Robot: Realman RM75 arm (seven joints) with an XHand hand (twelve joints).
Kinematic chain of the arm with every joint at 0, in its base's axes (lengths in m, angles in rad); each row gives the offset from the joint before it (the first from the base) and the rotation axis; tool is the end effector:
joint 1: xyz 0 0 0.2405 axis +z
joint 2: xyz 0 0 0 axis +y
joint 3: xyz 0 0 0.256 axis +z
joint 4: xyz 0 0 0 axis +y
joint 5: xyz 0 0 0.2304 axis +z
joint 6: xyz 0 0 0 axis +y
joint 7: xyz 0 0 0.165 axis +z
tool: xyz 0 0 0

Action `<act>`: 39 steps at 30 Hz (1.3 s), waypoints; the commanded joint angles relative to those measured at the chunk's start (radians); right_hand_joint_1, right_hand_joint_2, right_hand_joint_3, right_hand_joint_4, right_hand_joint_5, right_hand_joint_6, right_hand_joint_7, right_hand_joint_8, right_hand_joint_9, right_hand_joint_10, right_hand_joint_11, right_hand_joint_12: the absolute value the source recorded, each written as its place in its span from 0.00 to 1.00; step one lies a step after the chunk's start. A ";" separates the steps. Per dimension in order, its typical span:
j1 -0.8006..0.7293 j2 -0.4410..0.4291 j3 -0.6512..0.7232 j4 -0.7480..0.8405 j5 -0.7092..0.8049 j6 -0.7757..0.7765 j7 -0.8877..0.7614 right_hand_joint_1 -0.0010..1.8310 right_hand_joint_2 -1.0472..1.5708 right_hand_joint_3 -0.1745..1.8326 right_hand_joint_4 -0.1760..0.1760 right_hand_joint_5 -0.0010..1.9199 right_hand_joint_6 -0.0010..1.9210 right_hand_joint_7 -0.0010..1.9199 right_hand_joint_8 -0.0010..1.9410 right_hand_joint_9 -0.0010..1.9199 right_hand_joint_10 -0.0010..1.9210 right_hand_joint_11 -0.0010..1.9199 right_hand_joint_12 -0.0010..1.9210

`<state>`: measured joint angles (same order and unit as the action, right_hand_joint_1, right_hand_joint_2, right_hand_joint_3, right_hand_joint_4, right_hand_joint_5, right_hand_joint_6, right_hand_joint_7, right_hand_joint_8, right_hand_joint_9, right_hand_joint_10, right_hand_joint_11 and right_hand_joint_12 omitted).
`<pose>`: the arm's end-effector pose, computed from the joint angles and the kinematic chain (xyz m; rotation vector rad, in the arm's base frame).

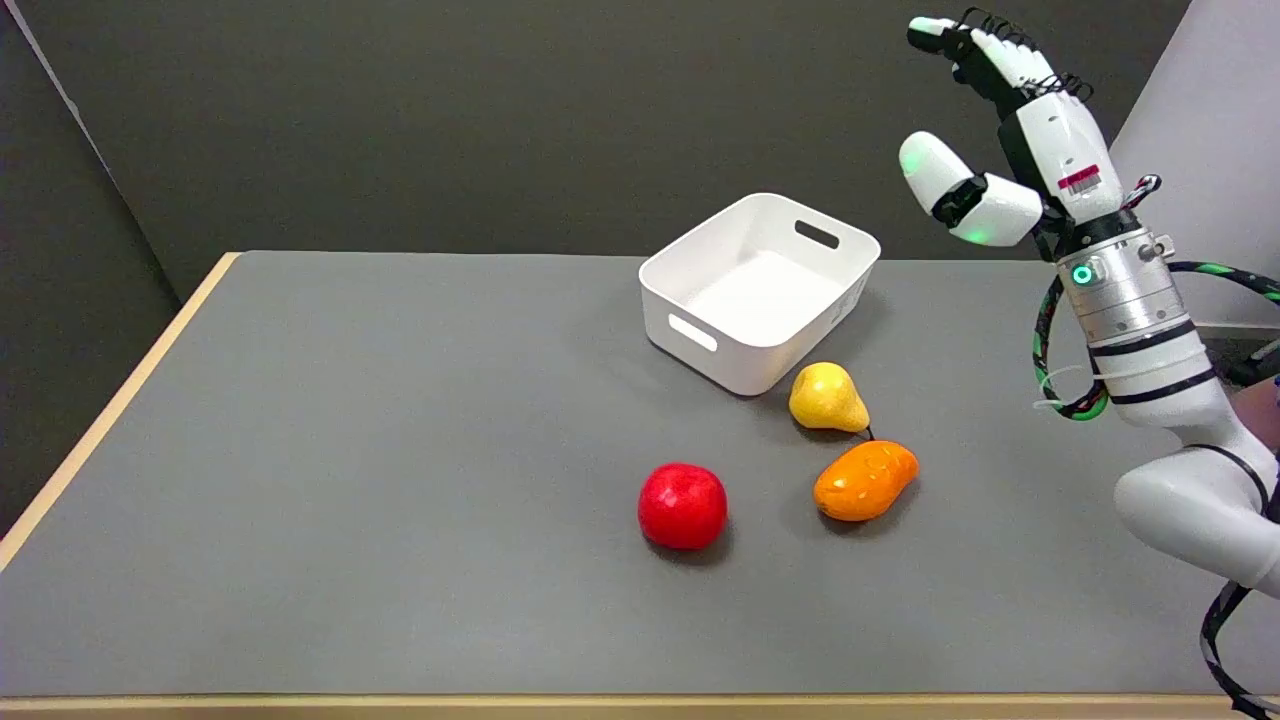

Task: Pick up tomato.

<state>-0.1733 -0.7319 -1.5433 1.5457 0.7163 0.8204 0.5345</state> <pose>-0.1084 -0.3290 0.4289 1.6883 0.1875 0.8115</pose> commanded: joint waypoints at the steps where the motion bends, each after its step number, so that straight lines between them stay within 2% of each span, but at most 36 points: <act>1: -0.049 0.036 0.045 -0.063 -0.101 -0.007 0.067 0.07 0.64 0.60 0.92 0.10 0.26 0.12 0.17 0.08 0.29 0.06 0.57; 10: -0.059 0.051 0.033 -0.032 -0.148 -0.012 0.106 0.07 0.64 0.60 0.92 0.10 0.26 0.12 0.17 0.08 0.29 0.06 0.57; 16: -0.053 0.086 0.027 0.058 -0.197 -0.110 0.251 0.10 0.64 0.59 0.92 0.10 0.26 0.13 0.17 0.10 0.30 0.07 0.58; 19: -0.030 0.094 -0.008 0.113 -0.186 -0.155 0.291 0.14 0.66 0.56 0.93 0.12 0.26 0.16 0.18 0.14 0.33 0.10 0.64; 23: -0.001 0.088 -0.081 0.164 -0.181 -0.224 0.282 0.17 0.66 0.57 0.96 0.13 0.29 0.18 0.22 0.16 0.36 0.12 0.68; 26: 0.033 0.053 -0.162 0.177 -0.183 -0.253 0.246 0.19 0.67 0.55 0.98 0.14 0.30 0.20 0.23 0.18 0.38 0.13 0.67; 30: 0.032 -0.034 -0.243 0.209 -0.186 -0.261 0.091 0.22 0.66 0.56 0.99 0.14 0.31 0.20 0.23 0.18 0.38 0.13 0.68; 35: 0.028 -0.073 -0.349 0.257 -0.185 -0.259 -0.062 0.27 0.65 0.58 0.99 0.15 0.32 0.20 0.25 0.18 0.38 0.13 0.69; 39: 0.025 -0.086 -0.424 0.256 -0.176 -0.256 -0.074 0.29 0.65 0.58 1.00 0.16 0.34 0.21 0.26 0.19 0.40 0.13 0.69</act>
<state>-0.1743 -0.7082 -1.6798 1.6851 0.5463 0.6331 0.6718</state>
